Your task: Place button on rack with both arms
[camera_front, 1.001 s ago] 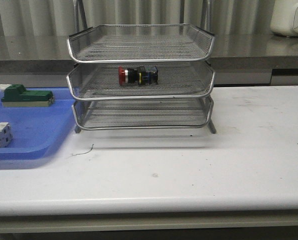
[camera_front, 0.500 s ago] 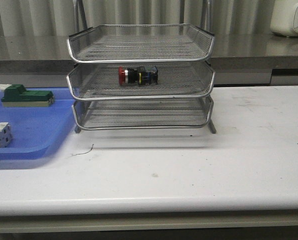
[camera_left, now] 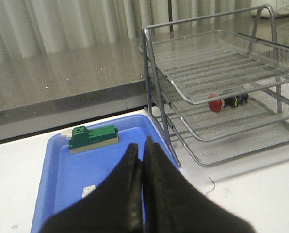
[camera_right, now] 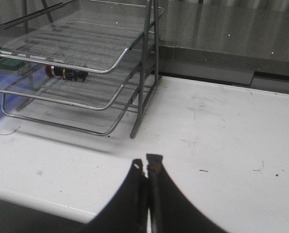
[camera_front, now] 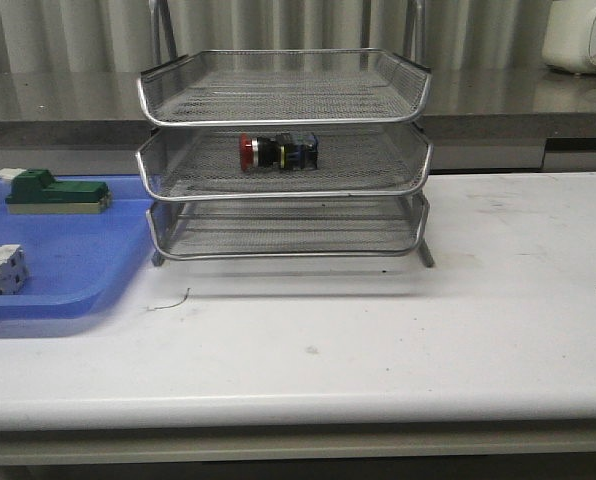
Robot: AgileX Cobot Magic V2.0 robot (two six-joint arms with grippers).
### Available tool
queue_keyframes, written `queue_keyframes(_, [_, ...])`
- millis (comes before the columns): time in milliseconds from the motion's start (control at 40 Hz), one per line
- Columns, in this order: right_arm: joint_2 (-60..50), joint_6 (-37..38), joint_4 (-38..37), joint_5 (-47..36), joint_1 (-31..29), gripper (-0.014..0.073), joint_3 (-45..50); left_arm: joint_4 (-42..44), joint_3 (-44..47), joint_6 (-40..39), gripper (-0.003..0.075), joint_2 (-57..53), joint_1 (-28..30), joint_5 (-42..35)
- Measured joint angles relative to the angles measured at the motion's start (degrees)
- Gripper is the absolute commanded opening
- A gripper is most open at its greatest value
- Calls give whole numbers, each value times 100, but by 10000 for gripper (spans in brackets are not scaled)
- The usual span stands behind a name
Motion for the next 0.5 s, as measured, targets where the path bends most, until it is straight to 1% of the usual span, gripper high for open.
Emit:
queue_keyframes(100, [0,0,0,0,0,-60,0,37,427,-40,-19,-414,21,-311])
queue_keyframes(200, [0,0,0,0,0,-60,0,176,830,-376,-19,-841,158,-394])
queue_keyframes(350, [0,0,2,0,-8,-60,0,386,1271,-954,-19,-894,507,-472])
queue_keyframes(500, [0,0,12,0,-8,-60,0,398,1599,-1150,-19,-894,979,-516])
